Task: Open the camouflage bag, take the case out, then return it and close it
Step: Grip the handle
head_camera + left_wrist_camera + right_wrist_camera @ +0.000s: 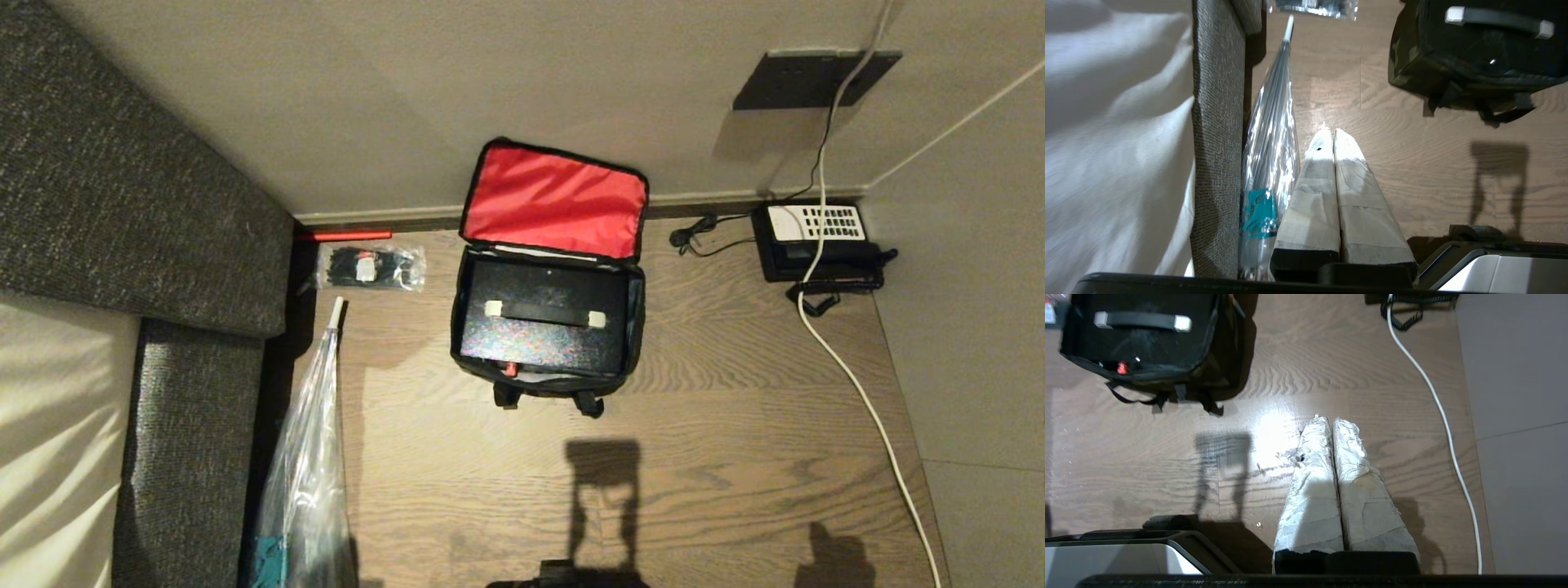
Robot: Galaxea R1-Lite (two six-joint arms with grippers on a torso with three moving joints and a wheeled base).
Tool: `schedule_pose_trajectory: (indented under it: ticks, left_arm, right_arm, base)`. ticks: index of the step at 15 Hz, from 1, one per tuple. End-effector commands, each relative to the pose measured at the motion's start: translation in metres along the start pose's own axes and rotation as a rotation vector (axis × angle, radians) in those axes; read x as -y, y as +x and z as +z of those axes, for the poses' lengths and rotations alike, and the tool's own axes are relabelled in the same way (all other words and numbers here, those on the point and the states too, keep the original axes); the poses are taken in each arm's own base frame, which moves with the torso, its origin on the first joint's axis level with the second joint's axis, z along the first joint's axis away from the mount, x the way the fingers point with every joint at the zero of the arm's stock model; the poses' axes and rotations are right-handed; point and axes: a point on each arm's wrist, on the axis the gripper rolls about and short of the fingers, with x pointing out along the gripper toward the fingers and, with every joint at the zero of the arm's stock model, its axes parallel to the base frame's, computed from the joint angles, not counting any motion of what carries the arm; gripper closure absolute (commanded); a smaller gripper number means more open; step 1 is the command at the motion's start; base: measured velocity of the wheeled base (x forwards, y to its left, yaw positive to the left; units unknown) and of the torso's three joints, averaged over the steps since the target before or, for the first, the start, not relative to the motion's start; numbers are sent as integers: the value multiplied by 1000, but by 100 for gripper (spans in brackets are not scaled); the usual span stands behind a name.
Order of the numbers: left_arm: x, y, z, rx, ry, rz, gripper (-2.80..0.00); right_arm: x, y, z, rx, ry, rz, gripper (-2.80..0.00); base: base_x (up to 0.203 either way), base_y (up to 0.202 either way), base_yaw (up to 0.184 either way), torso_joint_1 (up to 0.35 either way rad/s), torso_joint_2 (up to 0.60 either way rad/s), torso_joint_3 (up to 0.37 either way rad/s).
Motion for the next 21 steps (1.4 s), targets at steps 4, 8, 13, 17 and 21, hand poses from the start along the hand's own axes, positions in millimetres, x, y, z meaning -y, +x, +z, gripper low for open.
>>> schedule_pose_trajectory:
  ticks: [4, 8, 13, 17, 21]
  left_arm:
    - [0, 0, 0, 2, 2, 0, 0]
    - [0, 0, 0, 6, 9, 0, 0]
    - [0, 0, 0, 1, 9, 1, 0]
    - [0, 0, 0, -1, 9, 1, 0]
    - [0, 0, 0, 2, 9, 0, 0]
  right_arm:
    - [0, 0, -4, -3, 0, 0, 0]
    - [0, 0, -4, -3, 0, 0, 0]
    - [0, 0, -4, -3, 0, -1, 0]
    - [0, 0, -4, -4, 0, 0, 0]
    - [0, 0, -4, -3, 0, 0, 0]
  base:
    - [0, 0, 0, 2, 3, 200]
    - [0, 0, 0, 4, 0, 70]
    - [0, 0, 0, -1, 0, 5]
    - [0, 0, 0, 0, 0, 0]
    - [0, 0, 0, 0, 0, 0]
